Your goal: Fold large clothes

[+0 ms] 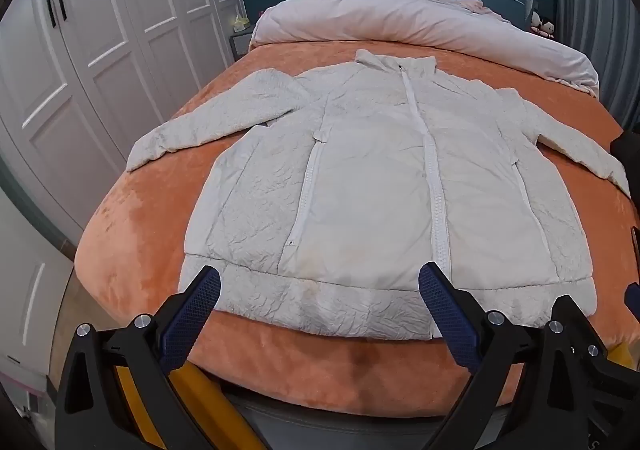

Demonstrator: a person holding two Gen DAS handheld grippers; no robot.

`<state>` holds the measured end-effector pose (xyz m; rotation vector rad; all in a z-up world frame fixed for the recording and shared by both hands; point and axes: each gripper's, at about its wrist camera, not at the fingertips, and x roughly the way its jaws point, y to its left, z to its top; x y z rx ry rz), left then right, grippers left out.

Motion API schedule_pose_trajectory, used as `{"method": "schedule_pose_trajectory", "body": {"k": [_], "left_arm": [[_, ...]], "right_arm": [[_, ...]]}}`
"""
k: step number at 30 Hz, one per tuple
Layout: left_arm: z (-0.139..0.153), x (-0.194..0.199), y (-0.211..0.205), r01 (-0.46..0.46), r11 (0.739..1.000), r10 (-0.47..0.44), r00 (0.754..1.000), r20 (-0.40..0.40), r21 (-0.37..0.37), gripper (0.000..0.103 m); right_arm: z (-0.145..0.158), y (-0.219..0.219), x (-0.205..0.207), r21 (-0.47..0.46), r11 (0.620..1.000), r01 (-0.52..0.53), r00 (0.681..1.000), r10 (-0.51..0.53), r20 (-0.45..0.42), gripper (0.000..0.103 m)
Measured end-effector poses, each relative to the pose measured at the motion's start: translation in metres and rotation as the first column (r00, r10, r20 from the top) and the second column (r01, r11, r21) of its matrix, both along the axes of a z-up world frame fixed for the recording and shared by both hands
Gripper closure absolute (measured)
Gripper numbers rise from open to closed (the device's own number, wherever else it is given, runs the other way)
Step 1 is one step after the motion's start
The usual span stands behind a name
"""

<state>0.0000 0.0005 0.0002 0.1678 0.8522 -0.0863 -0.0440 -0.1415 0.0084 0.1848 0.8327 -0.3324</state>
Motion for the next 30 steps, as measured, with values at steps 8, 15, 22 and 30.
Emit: {"method": "schedule_pose_trajectory", "body": {"k": [8, 15, 22, 30], "left_arm": [[0.004, 0.001, 0.006, 0.008, 1.0, -0.008, 1.0, -0.013, 0.008, 0.006], [0.008, -0.003, -0.005, 0.022, 1.0, -0.021, 1.0, -0.014, 0.023, 0.008], [0.013, -0.002, -0.011, 0.027, 0.999, -0.026, 1.0, -0.015, 0.023, 0.008], [0.017, 0.003, -0.014, 0.015, 1.0, -0.015, 1.0, -0.016, 0.023, 0.008]], "right_arm": [[0.004, 0.0, -0.002, 0.003, 1.0, 0.0, 1.0, 0.0, -0.006, 0.005], [0.006, -0.005, -0.004, 0.003, 1.0, 0.002, 1.0, -0.002, -0.006, 0.005], [0.018, -0.005, -0.008, -0.008, 1.0, 0.009, 1.0, -0.009, -0.006, 0.005], [0.021, -0.005, -0.004, -0.013, 1.0, 0.008, 1.0, -0.008, -0.003, 0.005]]}}
